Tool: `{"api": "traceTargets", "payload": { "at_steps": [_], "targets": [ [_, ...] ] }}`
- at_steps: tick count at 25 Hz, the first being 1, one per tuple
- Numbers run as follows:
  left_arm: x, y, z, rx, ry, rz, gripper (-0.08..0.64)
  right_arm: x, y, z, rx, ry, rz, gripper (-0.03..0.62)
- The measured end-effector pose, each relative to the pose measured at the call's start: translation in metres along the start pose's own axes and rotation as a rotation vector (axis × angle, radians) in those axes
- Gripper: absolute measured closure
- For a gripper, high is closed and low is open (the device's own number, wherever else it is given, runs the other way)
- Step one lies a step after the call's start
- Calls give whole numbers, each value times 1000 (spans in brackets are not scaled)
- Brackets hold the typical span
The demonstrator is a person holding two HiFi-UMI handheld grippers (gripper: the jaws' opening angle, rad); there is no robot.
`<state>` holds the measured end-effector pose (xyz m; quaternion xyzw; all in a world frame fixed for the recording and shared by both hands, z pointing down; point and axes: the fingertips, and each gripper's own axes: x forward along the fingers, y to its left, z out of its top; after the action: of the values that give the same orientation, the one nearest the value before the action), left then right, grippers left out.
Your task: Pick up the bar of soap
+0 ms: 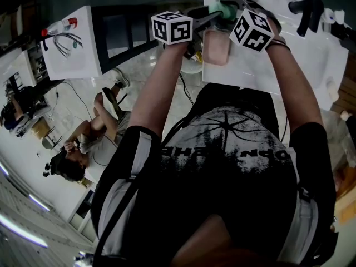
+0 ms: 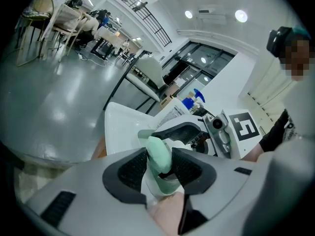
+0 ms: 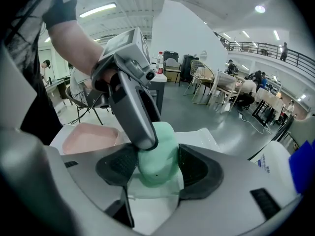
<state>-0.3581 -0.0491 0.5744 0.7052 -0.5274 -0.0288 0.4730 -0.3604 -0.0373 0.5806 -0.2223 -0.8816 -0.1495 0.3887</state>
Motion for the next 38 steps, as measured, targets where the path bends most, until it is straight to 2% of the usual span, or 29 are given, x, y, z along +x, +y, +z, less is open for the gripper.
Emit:
{"api": "traceTargets", "payload": {
  "at_steps": [10, 17, 32, 38],
  "targets": [
    [-13, -23, 20, 32, -80, -23, 399, -25, -6, 20, -31, -50, -64, 327],
    [-33, -52, 35, 65, -154, -40, 399, -55, -3, 44, -90, -65, -112, 327],
    [-70, -129, 68, 186, -315, -62, 402, -132, 5, 91, -236, -103, -243, 327],
    [-75, -154, 73, 233, -345, -67, 402, -156, 10, 98, -264, -120, -286, 328]
  ]
}}
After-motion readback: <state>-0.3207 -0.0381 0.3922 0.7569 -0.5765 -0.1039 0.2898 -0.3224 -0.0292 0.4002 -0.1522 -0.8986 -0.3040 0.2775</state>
